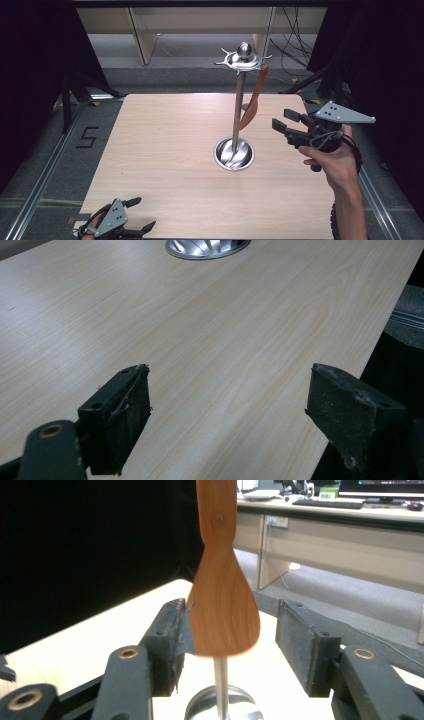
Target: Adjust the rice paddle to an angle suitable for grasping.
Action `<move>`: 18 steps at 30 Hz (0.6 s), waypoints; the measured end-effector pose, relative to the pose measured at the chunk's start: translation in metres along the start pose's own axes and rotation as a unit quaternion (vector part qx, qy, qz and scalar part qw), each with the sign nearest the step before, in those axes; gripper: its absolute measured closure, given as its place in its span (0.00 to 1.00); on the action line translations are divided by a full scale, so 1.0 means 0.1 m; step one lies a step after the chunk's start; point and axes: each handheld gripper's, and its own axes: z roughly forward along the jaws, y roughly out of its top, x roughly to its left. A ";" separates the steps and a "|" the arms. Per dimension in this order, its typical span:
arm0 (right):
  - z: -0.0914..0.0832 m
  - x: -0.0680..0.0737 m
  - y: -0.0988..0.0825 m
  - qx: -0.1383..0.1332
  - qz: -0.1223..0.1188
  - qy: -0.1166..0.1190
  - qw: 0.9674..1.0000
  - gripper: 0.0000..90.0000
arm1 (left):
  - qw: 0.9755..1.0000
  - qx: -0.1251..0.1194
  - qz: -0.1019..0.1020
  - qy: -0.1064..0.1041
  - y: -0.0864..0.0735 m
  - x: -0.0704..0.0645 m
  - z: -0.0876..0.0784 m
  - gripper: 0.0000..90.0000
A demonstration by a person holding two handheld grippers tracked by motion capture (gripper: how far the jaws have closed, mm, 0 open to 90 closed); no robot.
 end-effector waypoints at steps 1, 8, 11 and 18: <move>0.00 0.00 -0.02 -0.001 0.001 -0.006 1.000 0.52 | 1.000 -0.001 0.000 0.000 0.00 0.00 0.00 0.19; 0.01 0.02 -0.14 0.002 0.001 -0.015 1.000 0.51 | 1.000 -0.002 -0.002 -0.001 0.00 0.00 0.00 0.19; 0.00 0.06 -0.20 0.007 0.015 -0.017 1.000 0.51 | 1.000 0.004 -0.007 -0.003 0.00 -0.01 -0.01 0.19; 0.00 0.08 -0.32 0.015 0.008 -0.017 1.000 0.50 | 1.000 -0.001 0.000 0.001 0.00 0.00 -0.01 0.19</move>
